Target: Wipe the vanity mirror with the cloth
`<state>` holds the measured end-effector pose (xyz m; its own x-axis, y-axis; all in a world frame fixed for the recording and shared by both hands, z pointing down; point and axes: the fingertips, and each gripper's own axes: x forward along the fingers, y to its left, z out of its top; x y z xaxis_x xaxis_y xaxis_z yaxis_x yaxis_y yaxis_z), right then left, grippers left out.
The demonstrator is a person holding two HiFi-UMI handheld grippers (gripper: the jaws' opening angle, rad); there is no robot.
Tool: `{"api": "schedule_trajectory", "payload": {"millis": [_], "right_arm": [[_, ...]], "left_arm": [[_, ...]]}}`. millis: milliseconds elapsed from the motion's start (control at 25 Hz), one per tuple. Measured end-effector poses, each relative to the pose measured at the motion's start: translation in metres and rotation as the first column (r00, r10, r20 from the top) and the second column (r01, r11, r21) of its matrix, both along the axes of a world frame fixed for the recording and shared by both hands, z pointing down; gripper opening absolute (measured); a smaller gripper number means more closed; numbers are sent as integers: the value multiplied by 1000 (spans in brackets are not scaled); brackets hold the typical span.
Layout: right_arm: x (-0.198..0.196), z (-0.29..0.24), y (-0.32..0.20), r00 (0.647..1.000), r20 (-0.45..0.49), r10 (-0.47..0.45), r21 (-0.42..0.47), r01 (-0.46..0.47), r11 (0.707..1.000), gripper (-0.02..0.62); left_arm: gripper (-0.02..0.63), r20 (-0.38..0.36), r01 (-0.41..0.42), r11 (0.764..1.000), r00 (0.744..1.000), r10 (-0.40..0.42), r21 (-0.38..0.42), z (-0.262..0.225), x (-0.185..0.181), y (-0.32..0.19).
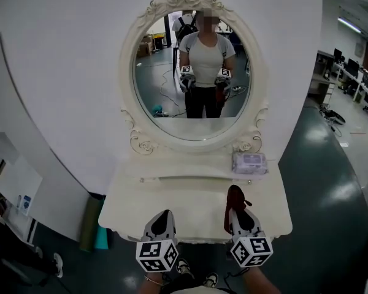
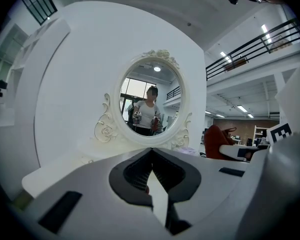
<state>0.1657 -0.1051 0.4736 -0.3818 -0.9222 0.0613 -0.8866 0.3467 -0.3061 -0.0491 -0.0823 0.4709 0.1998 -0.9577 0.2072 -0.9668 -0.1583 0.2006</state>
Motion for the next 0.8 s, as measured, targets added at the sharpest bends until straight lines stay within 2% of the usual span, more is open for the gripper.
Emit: {"api": "schedule_trajectory", "payload": {"millis": [200,360,480,800], "right_arm": [[-19,-8,4,999,-3,-50,22,50,998,63],[-29,-8,6,996,-49,-81,22,82,996,63],[-33,-8,1,993,-85,-84,11,86,996,61],[-40,-7,-8,992,-90,-85,-7,84,996,61]], "left_arm": [[11,-3,20,1000,1000,-20,-8,6,-5,6],[11,-16,27,1000,1000,-27,0,4,-7,4],[11,-21,27,1000,999,-26,5,2,-9,0],[11,-15,30,999,999,-30,15,-2,-17,-9]]}}
